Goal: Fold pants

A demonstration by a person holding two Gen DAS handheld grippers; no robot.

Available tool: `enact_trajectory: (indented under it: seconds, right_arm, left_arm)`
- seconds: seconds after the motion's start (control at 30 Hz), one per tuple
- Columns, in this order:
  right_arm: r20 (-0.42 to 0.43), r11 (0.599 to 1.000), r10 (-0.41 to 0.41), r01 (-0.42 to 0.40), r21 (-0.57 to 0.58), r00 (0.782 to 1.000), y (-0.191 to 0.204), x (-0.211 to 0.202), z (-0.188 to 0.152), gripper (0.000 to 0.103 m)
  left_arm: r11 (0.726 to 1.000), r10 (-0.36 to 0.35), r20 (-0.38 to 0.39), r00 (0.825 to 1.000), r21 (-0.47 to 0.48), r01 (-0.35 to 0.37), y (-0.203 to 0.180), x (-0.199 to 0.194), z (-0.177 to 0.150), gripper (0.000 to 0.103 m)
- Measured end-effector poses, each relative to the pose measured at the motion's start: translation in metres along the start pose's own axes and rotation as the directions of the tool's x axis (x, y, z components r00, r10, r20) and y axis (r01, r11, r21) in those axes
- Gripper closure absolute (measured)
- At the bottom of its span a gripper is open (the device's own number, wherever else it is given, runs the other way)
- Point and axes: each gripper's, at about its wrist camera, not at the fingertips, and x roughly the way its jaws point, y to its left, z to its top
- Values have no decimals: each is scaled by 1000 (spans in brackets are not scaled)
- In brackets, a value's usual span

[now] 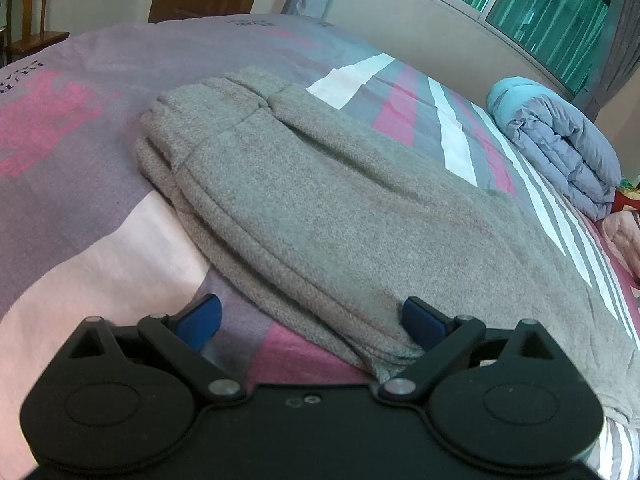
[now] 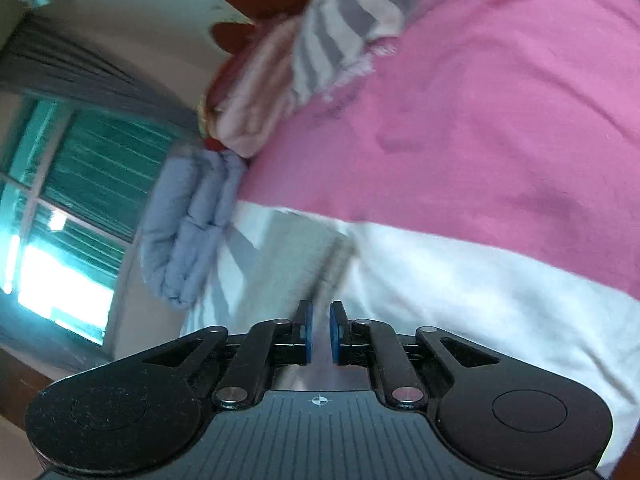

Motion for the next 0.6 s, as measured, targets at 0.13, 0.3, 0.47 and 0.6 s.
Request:
enact_trajectory:
  seconds: [0.13, 0.3, 0.47, 0.6]
  right_arm:
    - [-1, 1000, 16, -16, 12, 1000, 1, 10, 4, 94]
    - [-25, 1000, 1, -1, 15, 1000, 4, 27, 11, 94]
    - [-55, 999, -21, 19, -40, 998, 12, 39, 15, 94]
    - [30, 986, 41, -36, -161, 999, 38, 27, 29, 100]
  left_arm:
    - [1000, -3, -9, 1000, 1, 3, 1, -1, 2, 11]
    - [1000, -1, -8, 1000, 1, 1, 1, -1, 2, 11]
    - [1000, 1, -9, 1000, 3, -1, 1, -1, 3, 11]
    - [1000, -5, -16, 1000, 18, 5, 2, 0, 3, 11]
